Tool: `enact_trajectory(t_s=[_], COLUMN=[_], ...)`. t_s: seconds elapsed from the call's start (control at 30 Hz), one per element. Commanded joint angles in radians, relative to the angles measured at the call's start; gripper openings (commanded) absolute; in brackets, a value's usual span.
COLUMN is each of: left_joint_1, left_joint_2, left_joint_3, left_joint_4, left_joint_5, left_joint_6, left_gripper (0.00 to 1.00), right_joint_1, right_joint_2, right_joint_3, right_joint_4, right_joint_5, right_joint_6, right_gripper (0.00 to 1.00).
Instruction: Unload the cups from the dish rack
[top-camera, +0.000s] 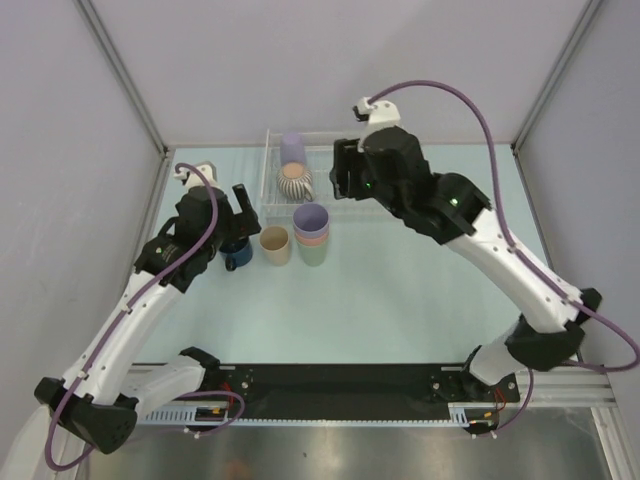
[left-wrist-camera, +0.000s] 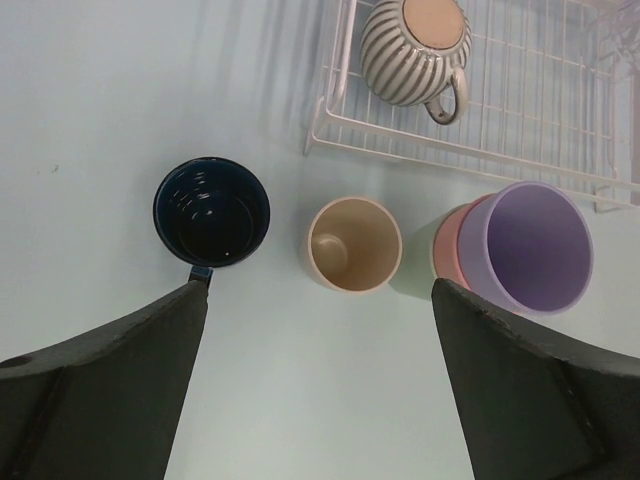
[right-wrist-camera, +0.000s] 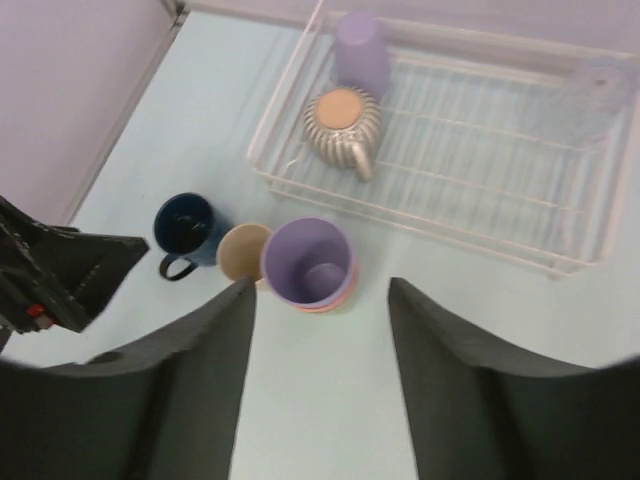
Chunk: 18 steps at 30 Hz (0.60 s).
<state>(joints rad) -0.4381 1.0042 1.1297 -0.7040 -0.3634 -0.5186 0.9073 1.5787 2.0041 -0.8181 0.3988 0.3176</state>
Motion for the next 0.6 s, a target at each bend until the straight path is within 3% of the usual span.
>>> enact_trajectory(t_s=[0.0,0.13,0.37,0.57], left_joint_1=[-0.002,-0.033,-0.086,-0.129], left_joint_2=[-0.036,-0.056,-0.093,-0.108], left_joint_3=[-0.027,-0.077,-0.131,-0.104], left_joint_4=[0.012,0.008,0.0,0.003], left_joint_5=[-0.015,-0.055,-0.078,-0.092], left_joint_6=[0.057,0.084,0.108,0.088], left_gripper=[1.0,1.0,1.0,1.0], right_joint_1=[-0.004,-0.004,-0.008,-0.016], right_joint_2=[-0.205,-0.369,-0.546,-0.585], right_joint_3=[-0.241,-0.457,-0.668,-0.816], right_joint_4=[0.102,0.111,0.103,0.119], right_joint_5=[0.168,0.247,0.348,0.365], right_joint_6=[-0.054,-0.045,0.004,0.063], right_gripper=[0.67,0.85,0.9,0.91])
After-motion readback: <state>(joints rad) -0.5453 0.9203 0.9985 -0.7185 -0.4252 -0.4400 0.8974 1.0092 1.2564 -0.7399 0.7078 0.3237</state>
